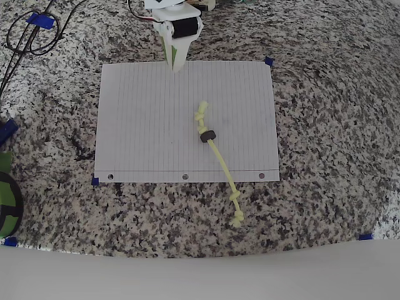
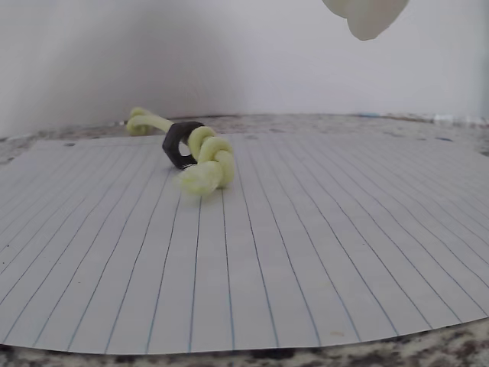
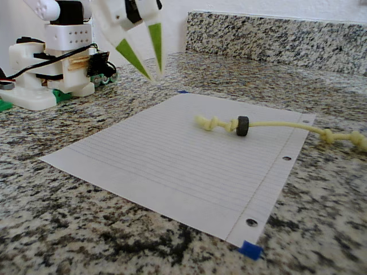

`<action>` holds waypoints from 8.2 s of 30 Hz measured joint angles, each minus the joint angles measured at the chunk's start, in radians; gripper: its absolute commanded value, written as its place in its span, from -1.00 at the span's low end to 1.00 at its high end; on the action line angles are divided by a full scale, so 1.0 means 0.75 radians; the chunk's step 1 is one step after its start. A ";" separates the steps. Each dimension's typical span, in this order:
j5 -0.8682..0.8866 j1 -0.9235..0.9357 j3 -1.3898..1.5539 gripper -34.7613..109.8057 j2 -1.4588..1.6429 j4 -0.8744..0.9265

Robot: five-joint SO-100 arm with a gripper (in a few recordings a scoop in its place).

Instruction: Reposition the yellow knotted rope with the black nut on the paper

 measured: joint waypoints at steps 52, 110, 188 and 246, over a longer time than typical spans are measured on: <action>1.190 -0.164 -0.368 -0.05 -1.047 -0.503; 0.963 -0.155 -0.440 -0.52 -1.178 -0.618; -0.215 0.307 0.374 -0.52 0.994 -0.233; -0.080 -0.427 0.573 0.36 0.927 -0.157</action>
